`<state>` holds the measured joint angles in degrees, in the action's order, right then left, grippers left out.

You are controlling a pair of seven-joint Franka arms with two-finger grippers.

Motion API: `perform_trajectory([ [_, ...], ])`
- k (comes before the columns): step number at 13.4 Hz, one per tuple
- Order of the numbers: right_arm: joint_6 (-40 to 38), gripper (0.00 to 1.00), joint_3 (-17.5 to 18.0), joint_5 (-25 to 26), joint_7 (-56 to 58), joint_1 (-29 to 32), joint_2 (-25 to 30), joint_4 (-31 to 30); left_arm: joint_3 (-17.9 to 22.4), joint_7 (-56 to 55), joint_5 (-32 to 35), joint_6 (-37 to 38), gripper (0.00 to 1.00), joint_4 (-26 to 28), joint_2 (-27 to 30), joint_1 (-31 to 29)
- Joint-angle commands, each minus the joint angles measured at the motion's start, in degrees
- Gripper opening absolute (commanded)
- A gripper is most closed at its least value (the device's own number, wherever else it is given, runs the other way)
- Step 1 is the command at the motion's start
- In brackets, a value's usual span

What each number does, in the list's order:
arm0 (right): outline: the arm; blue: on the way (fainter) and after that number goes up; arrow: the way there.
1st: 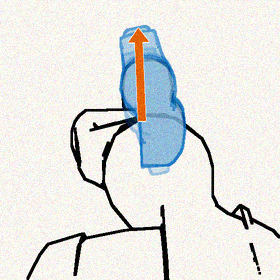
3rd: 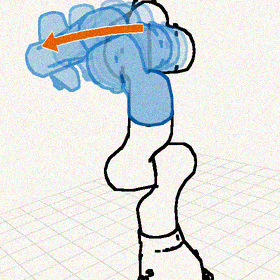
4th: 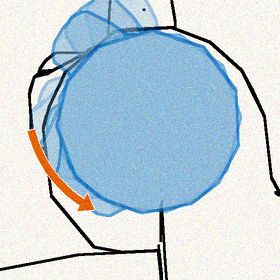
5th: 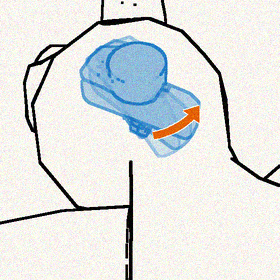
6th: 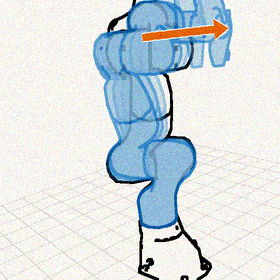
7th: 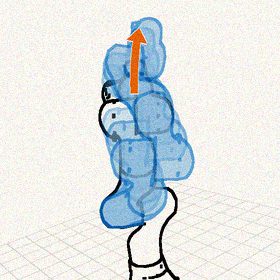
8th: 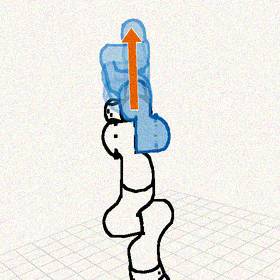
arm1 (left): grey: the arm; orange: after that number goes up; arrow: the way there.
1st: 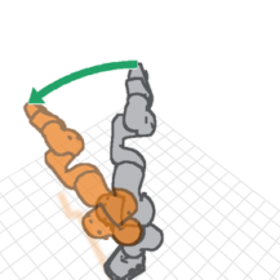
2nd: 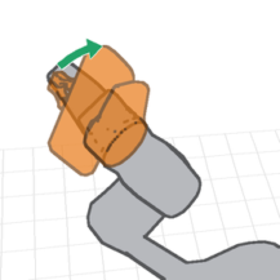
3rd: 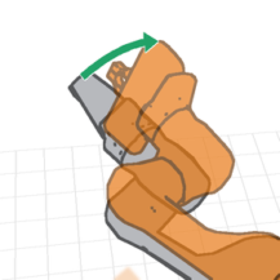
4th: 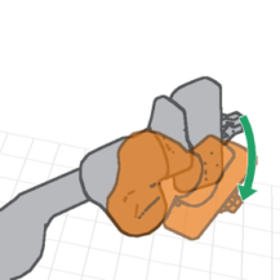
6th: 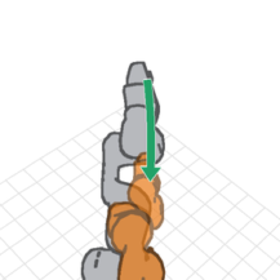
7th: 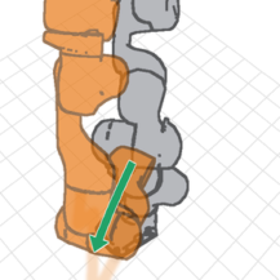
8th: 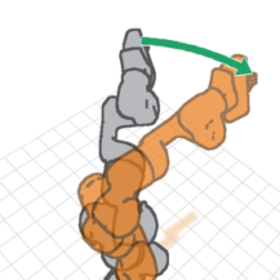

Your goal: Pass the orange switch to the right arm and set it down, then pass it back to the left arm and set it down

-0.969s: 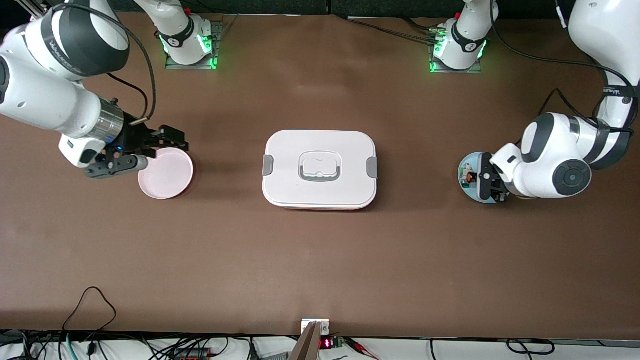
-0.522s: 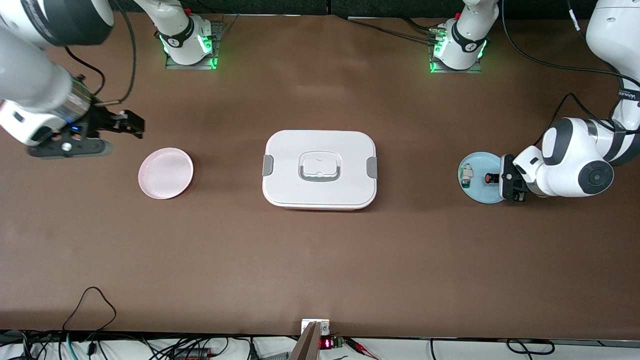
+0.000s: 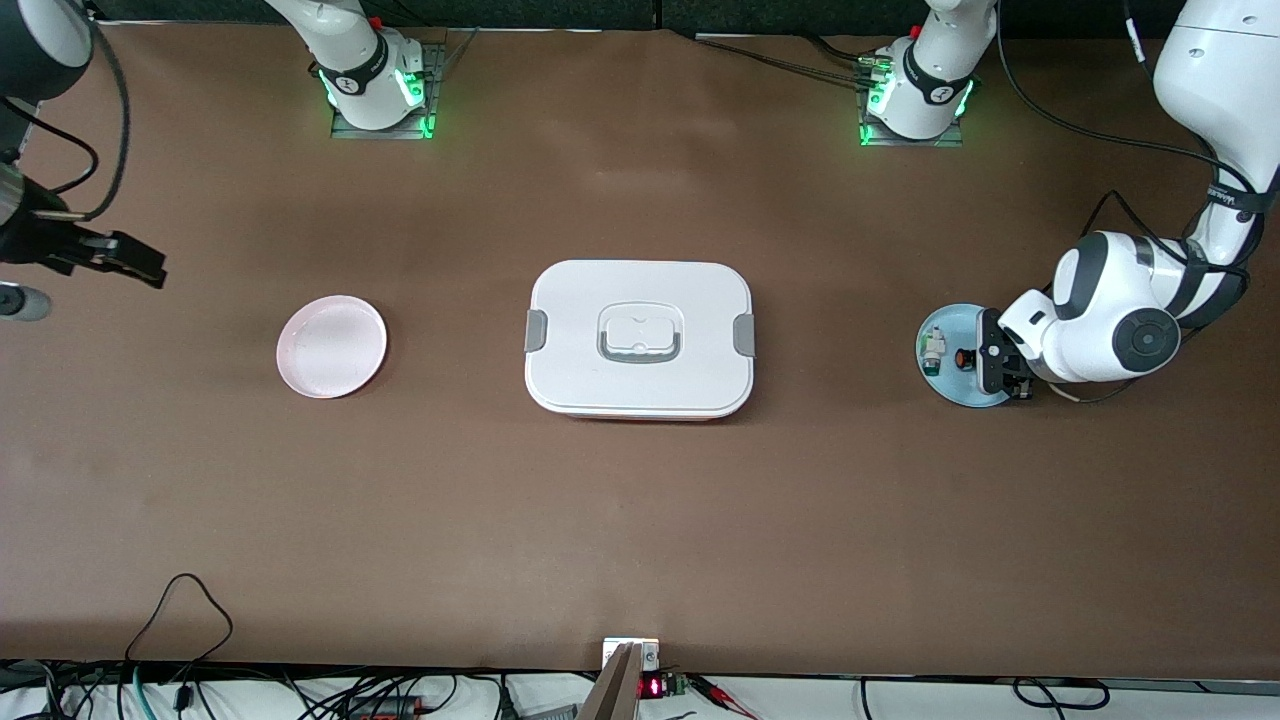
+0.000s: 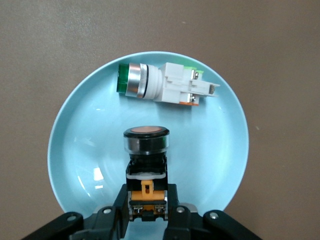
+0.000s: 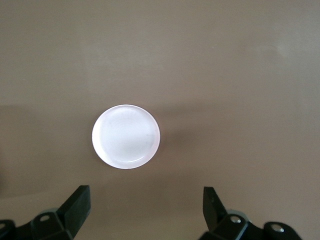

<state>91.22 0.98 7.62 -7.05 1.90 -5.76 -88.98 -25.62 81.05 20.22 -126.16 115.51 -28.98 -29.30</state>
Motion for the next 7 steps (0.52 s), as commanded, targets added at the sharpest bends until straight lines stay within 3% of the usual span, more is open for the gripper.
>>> perform_trajectory([
  [1, 0.53, 1.00, -2.47, -2.24, -0.51, -1.73, -0.12, 0.91, -0.30, -1.25, 2.10, -1.90, 0.00, 1.38, 0.59, -0.32],
  [7, 0.53, 1.00, -2.65, -3.84, 5.65, -0.67, 2.77, -3.13, -0.22, -1.42, 2.10, -2.43, 0.00, 1.30, -0.46, -1.28],
])
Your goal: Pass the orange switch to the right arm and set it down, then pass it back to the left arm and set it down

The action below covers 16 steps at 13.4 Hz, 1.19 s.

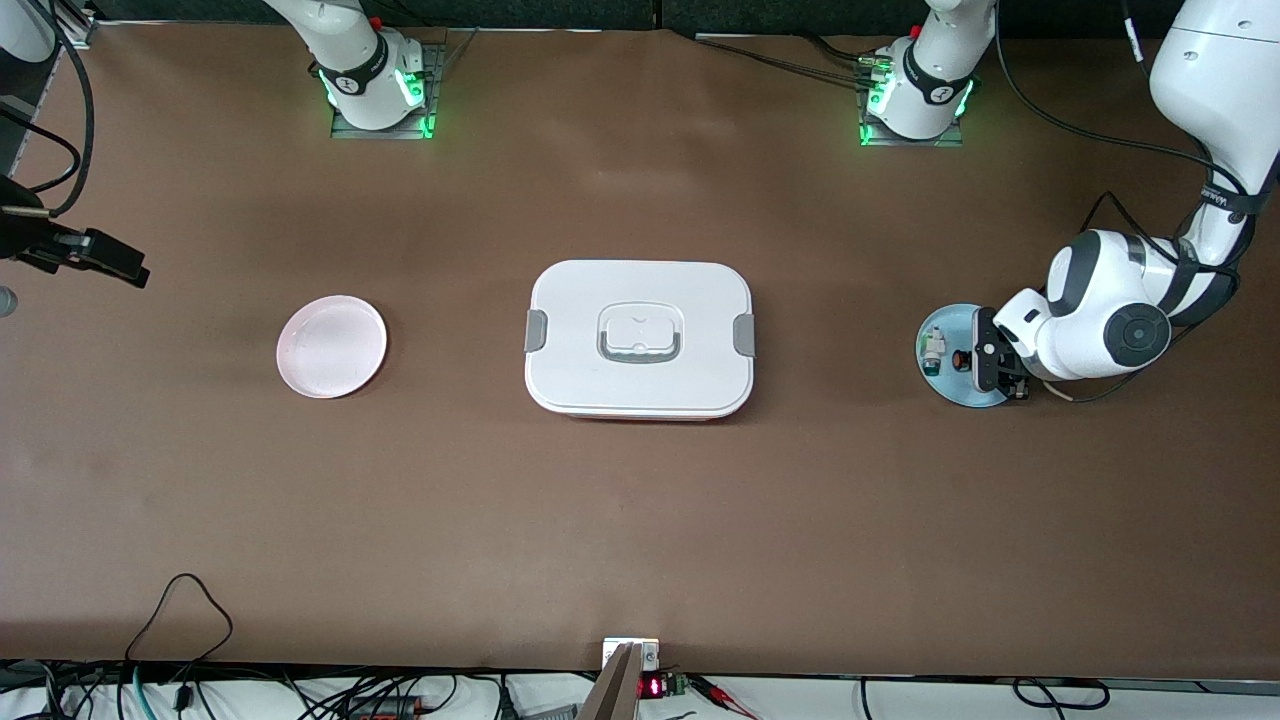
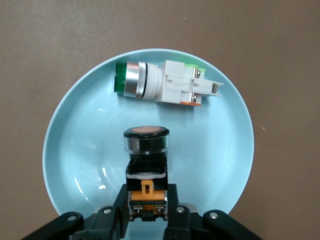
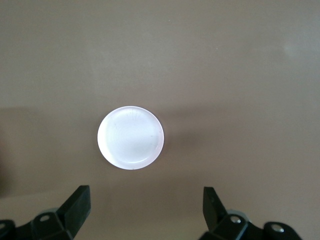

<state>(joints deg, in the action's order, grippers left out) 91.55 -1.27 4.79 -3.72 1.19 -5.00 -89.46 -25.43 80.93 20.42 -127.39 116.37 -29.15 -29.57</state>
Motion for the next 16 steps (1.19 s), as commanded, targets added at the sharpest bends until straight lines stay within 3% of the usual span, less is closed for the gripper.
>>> perform_trajectory([
  [1, 0.21, 1.00, -0.40, -1.01, 2.31, 0.04, 2.18, -3.25, -0.41, -1.21, 1.91, -1.11, 0.00, 0.44, -0.46, -1.19],
  [5, 5.91, 1.00, -0.40, -1.10, 2.31, 0.04, 8.68, -12.38, -0.41, -1.21, 2.00, -1.19, 0.01, 0.44, -0.55, -1.63],
  [9, 3.20, 1.00, -0.40, -1.01, 3.27, 0.21, 8.16, -8.90, -0.32, -1.21, 1.91, -1.19, 0.03, 0.44, -0.64, -1.72],
  [10, 3.11, 1.00, -0.40, -1.10, 3.36, 0.21, 7.55, -7.93, -0.06, -1.21, 1.99, -1.19, 0.10, 0.44, -0.73, -1.72],
  [12, 1.89, 1.00, -0.14, -1.10, 3.19, -0.22, 6.85, -6.61, -0.06, -0.43, 2.00, -1.72, 1.00, 0.09, -1.52, -2.77],
  [16, 0.65, 1.00, 0.04, -1.27, 3.10, -0.23, 6.75, -5.72, -0.67, -2.26, 1.91, -0.15, 1.00, -0.96, -0.73, -2.96],
])
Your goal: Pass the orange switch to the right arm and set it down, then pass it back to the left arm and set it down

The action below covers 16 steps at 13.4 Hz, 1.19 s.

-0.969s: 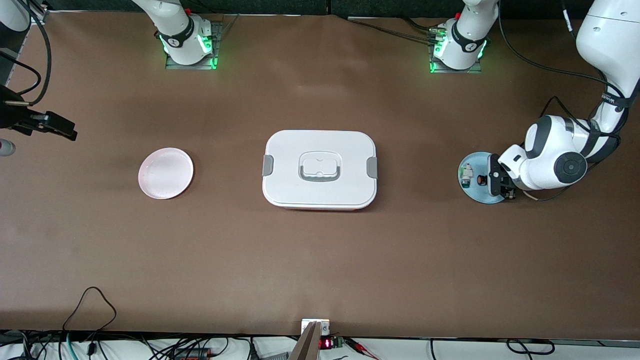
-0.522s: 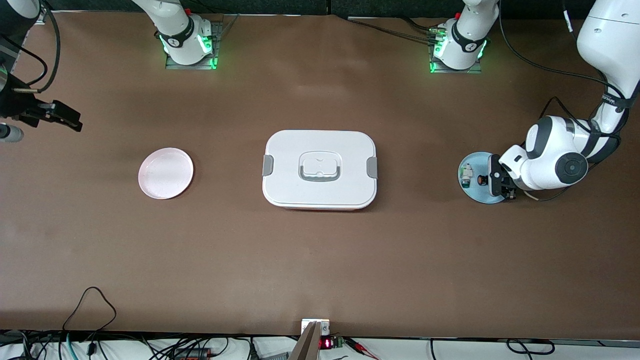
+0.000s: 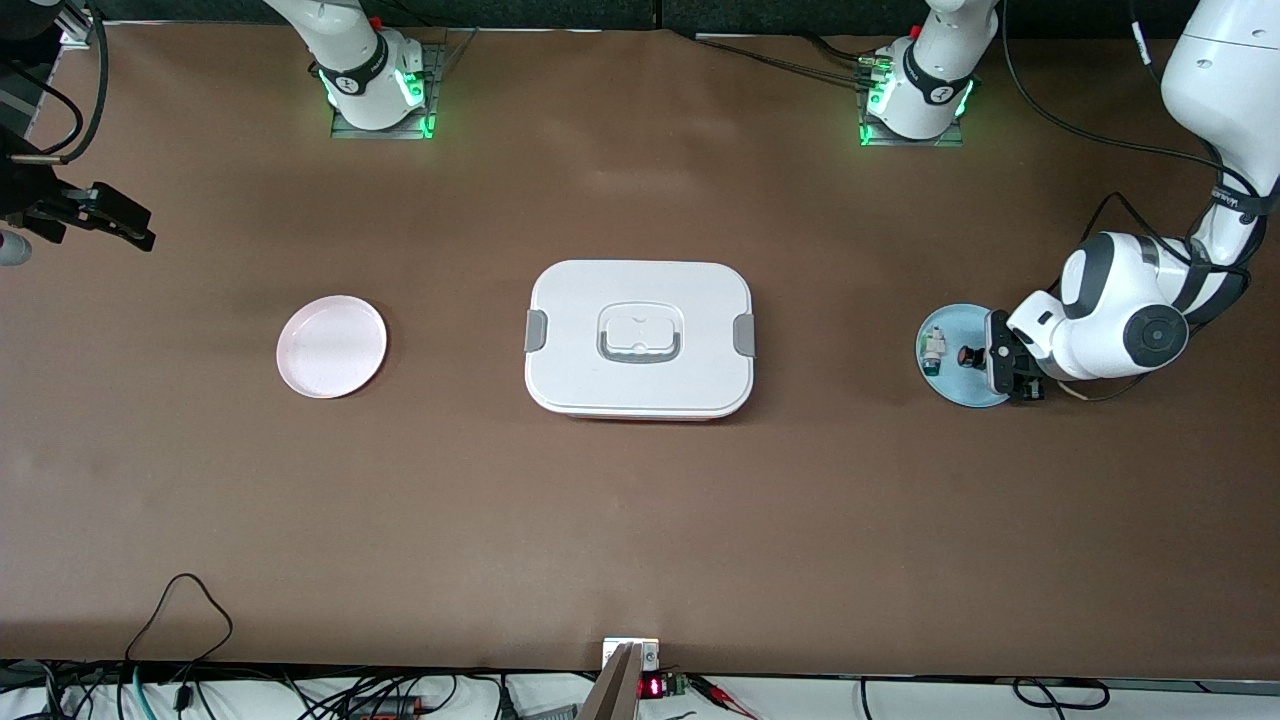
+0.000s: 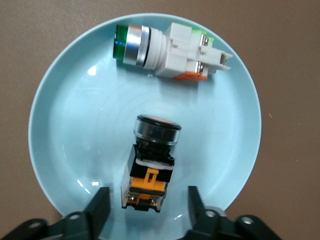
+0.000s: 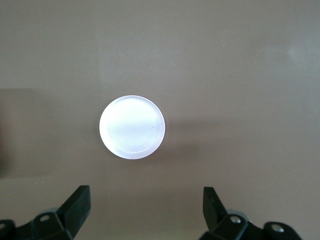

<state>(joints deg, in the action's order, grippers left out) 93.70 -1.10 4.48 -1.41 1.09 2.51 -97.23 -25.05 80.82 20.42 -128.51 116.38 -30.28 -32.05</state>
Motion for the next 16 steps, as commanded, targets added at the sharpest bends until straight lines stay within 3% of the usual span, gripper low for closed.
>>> perform_trajectory([
  [1, -1.50, 1.00, -0.04, -0.88, 0.71, -0.21, -0.66, 2.04, -1.49, -6.42, 1.82, 4.20, 1.00, -2.20, 1.44, -0.21],
  [4, -1.41, 1.00, -0.04, -0.88, 0.97, -0.12, -0.92, 2.04, -5.62, -17.77, 0.16, 12.39, 1.00, -4.31, 5.48, -0.64],
  [6, -2.11, 1.00, -0.21, -0.79, 1.24, -0.03, -0.84, 2.04, -5.63, -25.06, -5.72, 16.95, 1.00, -5.98, 8.12, -0.56],
  [8, -4.74, 1.00, -0.39, -0.88, 1.15, 0.06, -0.84, 2.13, -5.89, -34.62, -7.40, 22.40, 1.00, -8.88, 9.61, -0.56],
  [15, -5.55, 1.00, -0.21, -0.88, 0.71, -0.12, -0.75, 2.92, -6.42, -62.05, -21.81, 33.22, 1.00, -9.68, 26.04, -0.73],
  [16, -5.46, 1.00, -0.21, -0.79, 0.80, -0.12, -0.84, 3.01, -6.51, -67.66, -22.78, 35.94, 1.00, -12.29, 26.67, -0.73],
])
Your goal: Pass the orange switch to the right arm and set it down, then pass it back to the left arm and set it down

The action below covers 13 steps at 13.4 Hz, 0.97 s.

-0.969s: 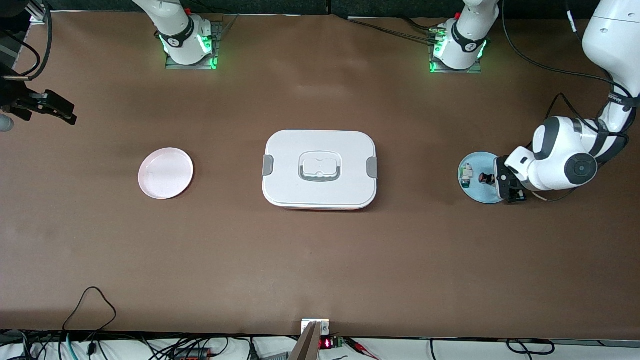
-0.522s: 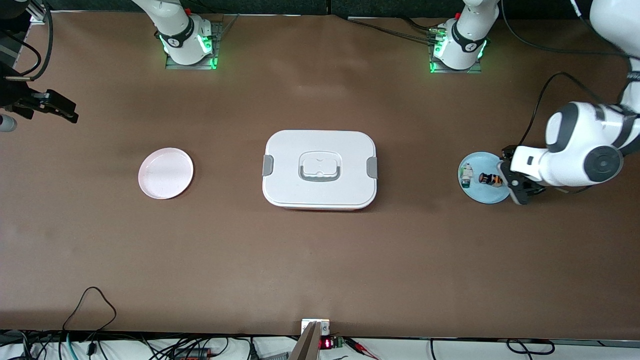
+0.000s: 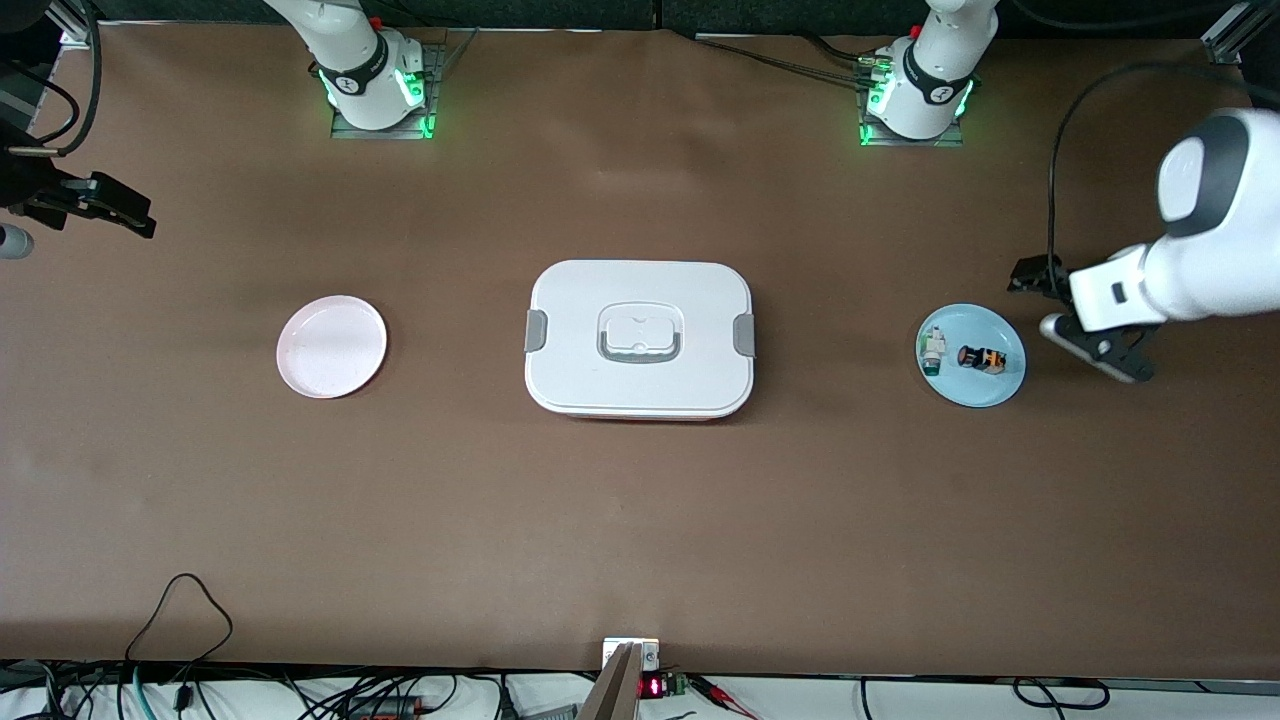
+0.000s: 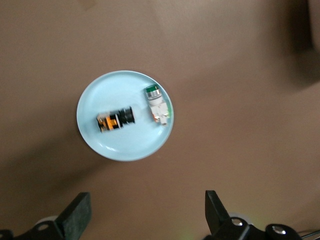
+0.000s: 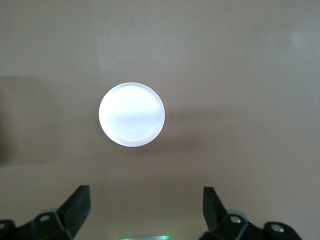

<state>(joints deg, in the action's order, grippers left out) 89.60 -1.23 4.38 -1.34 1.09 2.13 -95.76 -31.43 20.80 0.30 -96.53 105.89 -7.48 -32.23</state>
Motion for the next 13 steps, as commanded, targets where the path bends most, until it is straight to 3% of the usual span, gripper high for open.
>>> perform_trajectory([
  [1, -1.44, 1.00, -0.17, -0.69, 0.72, -0.12, -0.46, 1.45, -0.13, -12.93, -3.81, 7.64, 1.00, -5.48, 3.70, -0.38],
  [3, -1.44, 1.00, -0.26, -0.60, 0.90, -0.04, -0.37, 1.45, -1.87, -22.78, -4.61, 13.89, 1.00, -12.25, 3.52, -0.03],
  [5, -1.53, 1.00, -0.26, -0.60, 0.29, -0.04, -0.37, 1.45, -2.68, -25.64, -4.52, 17.94, 1.00, -16.66, 3.61, -0.29],
  [9, -1.44, 1.00, -0.26, -0.16, 0.81, -0.03, -0.37, 1.45, -2.59, -26.51, -4.61, 18.40, 1.00, -19.23, 4.66, 0.05],
  [10, -1.44, 1.00, -0.26, -0.07, 0.81, -0.04, -0.37, 1.54, -1.89, -26.69, -4.61, 18.40, 1.00, -19.23, 4.66, 2.50],
  [11, -1.44, 1.00, -0.26, -0.07, 0.81, 0.05, -0.37, 1.54, 1.77, -26.60, -4.52, 18.14, 1.00, -19.40, 4.49, 7.04],
  [13, -1.35, 1.00, -0.26, -0.07, 0.81, 0.05, -0.46, 1.80, 17.11, -25.73, -4.78, 16.74, 1.00, -19.14, 4.57, 21.25],
])
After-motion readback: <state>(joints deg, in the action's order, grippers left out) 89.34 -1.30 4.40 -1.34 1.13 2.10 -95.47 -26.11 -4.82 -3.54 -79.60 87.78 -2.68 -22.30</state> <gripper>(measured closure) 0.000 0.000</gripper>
